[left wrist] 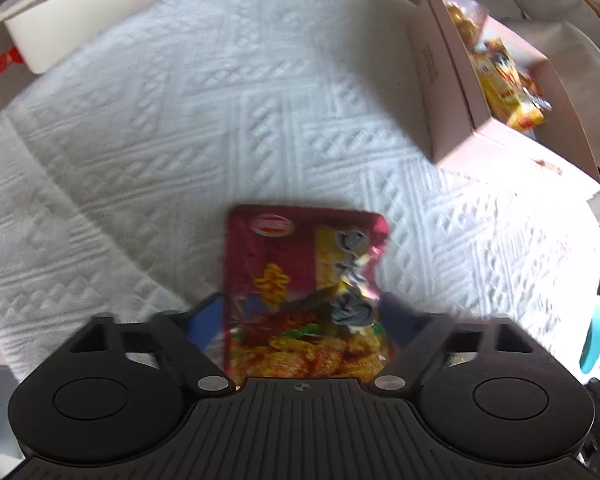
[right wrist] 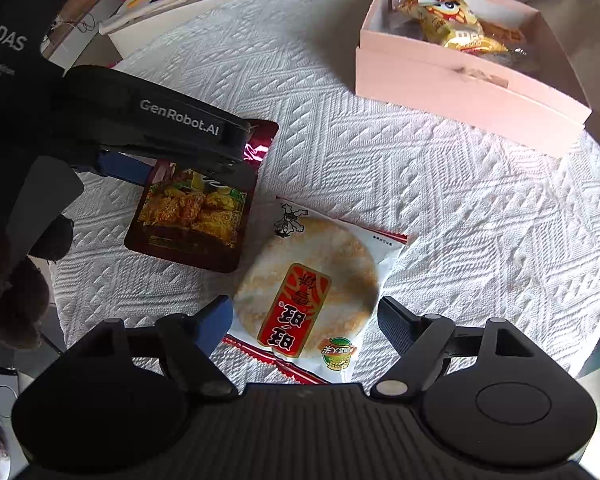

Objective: Organize snacks

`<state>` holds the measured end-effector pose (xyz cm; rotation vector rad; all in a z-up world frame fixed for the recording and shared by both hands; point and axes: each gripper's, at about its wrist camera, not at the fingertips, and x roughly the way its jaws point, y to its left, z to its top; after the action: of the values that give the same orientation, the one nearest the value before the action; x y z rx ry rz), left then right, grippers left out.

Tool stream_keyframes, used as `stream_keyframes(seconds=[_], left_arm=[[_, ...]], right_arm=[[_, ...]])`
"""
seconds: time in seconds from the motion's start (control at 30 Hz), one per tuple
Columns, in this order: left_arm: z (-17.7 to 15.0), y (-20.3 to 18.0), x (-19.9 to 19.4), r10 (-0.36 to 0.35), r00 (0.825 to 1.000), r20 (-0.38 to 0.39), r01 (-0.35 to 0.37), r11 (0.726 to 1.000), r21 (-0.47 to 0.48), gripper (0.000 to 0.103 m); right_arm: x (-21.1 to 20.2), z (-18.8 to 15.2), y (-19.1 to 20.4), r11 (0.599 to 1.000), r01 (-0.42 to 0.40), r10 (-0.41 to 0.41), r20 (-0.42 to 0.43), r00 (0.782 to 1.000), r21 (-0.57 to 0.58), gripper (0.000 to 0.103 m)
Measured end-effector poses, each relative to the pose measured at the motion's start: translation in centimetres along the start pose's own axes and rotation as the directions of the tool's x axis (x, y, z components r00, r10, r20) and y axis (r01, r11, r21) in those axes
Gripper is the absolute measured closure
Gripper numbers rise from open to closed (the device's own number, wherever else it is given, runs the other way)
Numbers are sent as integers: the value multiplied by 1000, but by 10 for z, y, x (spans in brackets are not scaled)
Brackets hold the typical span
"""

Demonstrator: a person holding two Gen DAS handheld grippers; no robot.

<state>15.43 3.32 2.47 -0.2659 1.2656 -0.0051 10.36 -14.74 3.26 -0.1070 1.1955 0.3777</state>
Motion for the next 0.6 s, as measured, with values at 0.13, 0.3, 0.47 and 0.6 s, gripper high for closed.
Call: stream_keyframes(seconds=[0.13, 0.3, 0.47, 0.6], left_arm=[[-2, 21, -17, -35, 999, 31, 38, 997, -75, 83], [-14, 37, -25, -60, 998, 12, 61, 992, -111, 87], [-17, 48, -23, -210, 976, 58, 218, 955, -203, 83], [-15, 48, -24, -218, 971, 96, 232, 957, -173, 83]], right_arm=[[-10, -2, -6, 999, 14, -15, 28, 999, 42, 23], [-10, 2, -17, 992, -13, 11, 15, 1000, 129, 23], [-13, 5, -16, 994, 14, -21, 55, 998, 111, 23], [-12, 17, -8, 999, 39, -42, 107, 993, 27, 23]])
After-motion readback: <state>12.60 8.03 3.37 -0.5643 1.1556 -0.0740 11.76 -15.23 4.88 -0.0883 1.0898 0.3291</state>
